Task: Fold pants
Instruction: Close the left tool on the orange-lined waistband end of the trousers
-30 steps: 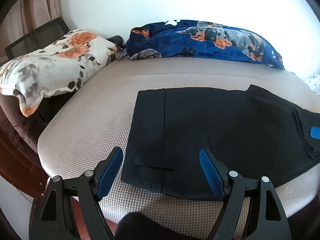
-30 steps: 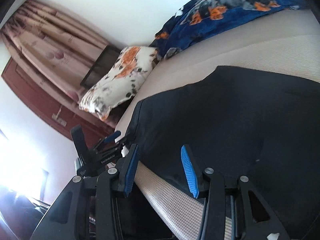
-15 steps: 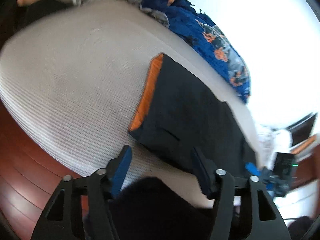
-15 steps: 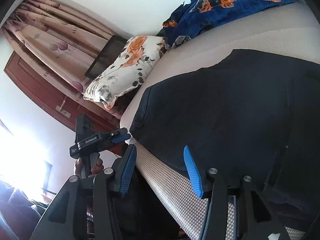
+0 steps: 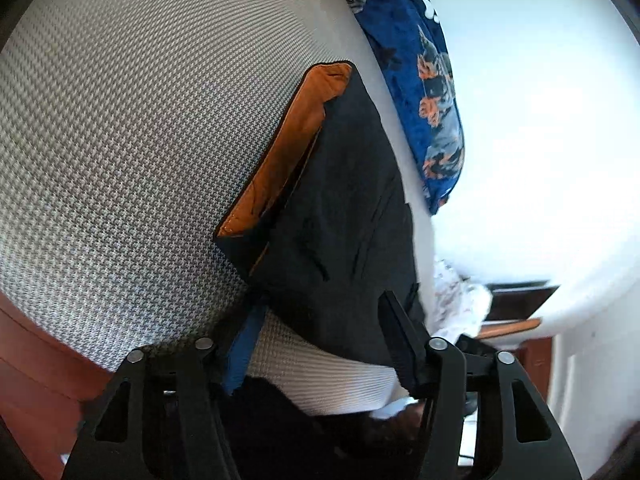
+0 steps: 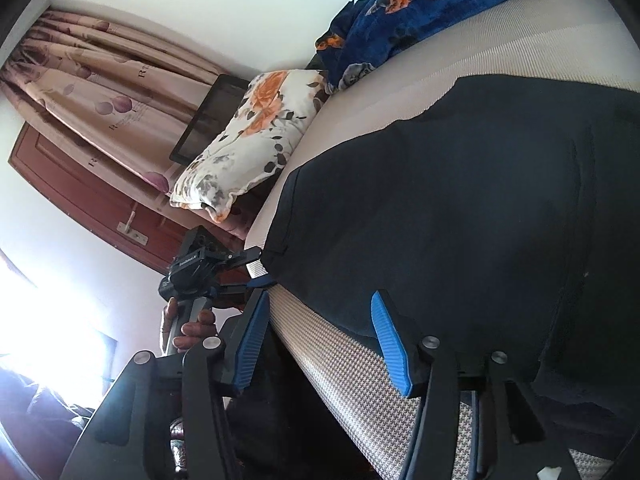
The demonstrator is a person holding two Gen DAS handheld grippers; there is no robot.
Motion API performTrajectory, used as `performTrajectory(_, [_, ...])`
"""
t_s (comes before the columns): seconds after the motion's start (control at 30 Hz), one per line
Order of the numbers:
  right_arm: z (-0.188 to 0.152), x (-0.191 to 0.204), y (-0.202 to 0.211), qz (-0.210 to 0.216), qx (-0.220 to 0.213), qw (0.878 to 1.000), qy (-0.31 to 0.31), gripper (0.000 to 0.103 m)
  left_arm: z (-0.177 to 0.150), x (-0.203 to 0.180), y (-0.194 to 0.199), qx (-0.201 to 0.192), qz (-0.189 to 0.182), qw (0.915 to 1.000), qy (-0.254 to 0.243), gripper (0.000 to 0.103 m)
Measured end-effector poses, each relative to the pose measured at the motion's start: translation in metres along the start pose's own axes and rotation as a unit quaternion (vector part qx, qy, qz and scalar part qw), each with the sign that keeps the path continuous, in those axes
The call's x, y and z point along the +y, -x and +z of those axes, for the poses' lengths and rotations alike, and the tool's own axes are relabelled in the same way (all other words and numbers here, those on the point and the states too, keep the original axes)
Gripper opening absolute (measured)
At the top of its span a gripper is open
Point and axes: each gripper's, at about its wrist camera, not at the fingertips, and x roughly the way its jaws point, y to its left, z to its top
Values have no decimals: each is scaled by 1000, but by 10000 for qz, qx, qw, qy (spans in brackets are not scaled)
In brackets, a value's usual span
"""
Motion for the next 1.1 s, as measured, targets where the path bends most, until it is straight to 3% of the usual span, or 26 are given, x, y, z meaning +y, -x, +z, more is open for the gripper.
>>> performTrajectory(0.1, [-1, -2, -3, 47, 20, 10000, -71, 52, -4, -9, 5, -255, -122, 9992, -299, 62])
performTrajectory(0.2, [-2, -3, -5, 53, 50, 9999, -78, 53, -13, -29, 6, -499, 85, 9940, -969, 62])
performTrajectory(0.3, [-2, -4, -6, 53, 56, 9999, -97, 55, -16, -34, 6, -612, 156, 9911, -1175, 62])
performTrajectory(0.4, [-2, -6, -6, 54, 43, 9999, -143, 56, -13, -18, 3, -472, 275, 9950, -836, 62])
performTrajectory(0.57, [-4, -7, -5, 84, 36, 9998, -167, 58, 2, 8, 7, -551, -135, 9984, -15, 62])
performTrajectory(0.63, [-4, -7, -6, 89, 49, 9998, -172, 58, 9, 8, 10, -653, 20, 9979, -11, 63])
performTrajectory(0.7, [-4, -7, -6, 96, 43, 9998, -171, 59, 16, 4, 5, -499, 155, 9986, -103, 64])
performTrajectory(0.77, [-5, -7, -6, 100, 36, 9998, -171, 60, 24, -3, -1, -231, 205, 9992, -245, 72])
performTrajectory(0.87, [-5, -9, -6, 132, 30, 9997, -226, 60, 32, 2, -1, -170, -258, 9993, -225, 73])
performTrajectory(0.9, [-5, -9, -7, 140, 36, 9996, -244, 60, 32, 0, 0, -239, -389, 9981, -421, 73])
performTrajectory(0.93, [-5, -9, -7, 144, 41, 9996, -253, 60, 31, -5, 0, -273, -360, 9971, -605, 69])
performTrajectory(0.97, [-6, -9, -8, 142, 47, 9996, -256, 61, 25, -13, 0, -373, -91, 9944, -984, 56])
performTrajectory(1.03, [-5, -8, -7, 124, 47, 9996, -246, 61, 17, -20, -6, -503, 458, 9897, -1256, 34])
performTrajectory(1.1, [-4, -8, -7, 120, 34, 9996, -262, 63, 16, -13, -11, -501, 522, 9909, -1132, 34])
